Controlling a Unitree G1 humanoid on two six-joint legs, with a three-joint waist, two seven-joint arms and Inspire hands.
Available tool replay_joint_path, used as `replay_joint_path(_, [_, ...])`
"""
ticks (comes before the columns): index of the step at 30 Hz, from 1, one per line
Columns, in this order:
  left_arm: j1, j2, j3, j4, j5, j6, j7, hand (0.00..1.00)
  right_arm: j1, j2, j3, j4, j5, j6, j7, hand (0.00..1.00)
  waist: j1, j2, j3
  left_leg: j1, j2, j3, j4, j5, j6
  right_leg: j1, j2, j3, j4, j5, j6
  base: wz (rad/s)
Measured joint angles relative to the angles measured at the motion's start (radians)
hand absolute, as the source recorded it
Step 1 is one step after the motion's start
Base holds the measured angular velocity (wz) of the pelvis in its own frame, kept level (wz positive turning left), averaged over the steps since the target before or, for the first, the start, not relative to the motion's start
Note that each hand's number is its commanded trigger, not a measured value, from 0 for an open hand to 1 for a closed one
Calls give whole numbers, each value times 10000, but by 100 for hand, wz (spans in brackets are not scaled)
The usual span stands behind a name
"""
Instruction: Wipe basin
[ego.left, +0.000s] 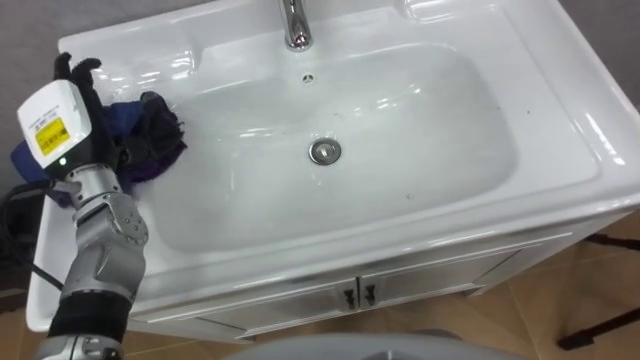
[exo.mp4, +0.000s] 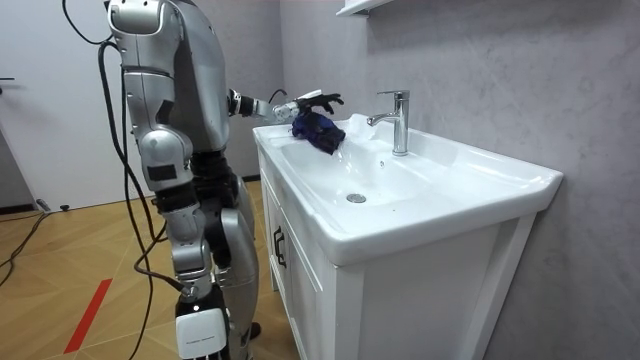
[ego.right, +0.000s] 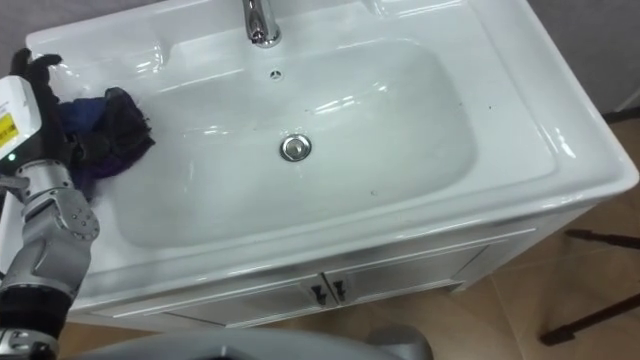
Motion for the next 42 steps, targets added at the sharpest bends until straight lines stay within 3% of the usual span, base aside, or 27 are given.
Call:
replay_joint_path(17, [-39,0,-1,-254,-92,149,-2,0,-18,0,-18,-11,11,118,116,0,-32,71,34,17,4,-6,-13,-1,0,-8,-4,-17,-5,-1,-1,0])
replay_joint_path(25, [-87,0,10,-793,-1455,109,-6,0,-37,3,-23,-101,6,113,110,0,-54,17,70,12,4,-81,-17,-1,0,0,-5,-36,-4,-7,-5,0])
replay_joint_path(32, [-343,12,383,-1951,-4119,-58,216,0,-71,3,-21,-158,509,74,-192,0,15,2,76,15,2,-27,-18,-1,0,45,-4,-28,-12,-27,-5,0])
replay_joint_path(40, [-388,85,1201,-2601,-4667,-183,388,0,-7,8,-54,-130,422,82,-224,0,40,0,74,174,-2,-31,-57,-4,-6,131,-1,-21,-17,-86,-2,0])
replay_joint_path(42, [-403,224,1255,-2601,-4738,-184,389,0,-6,7,-136,-150,427,78,-214,0,59,1,72,172,-1,-30,-58,-6,-8,124,0,-16,-13,-86,-2,0])
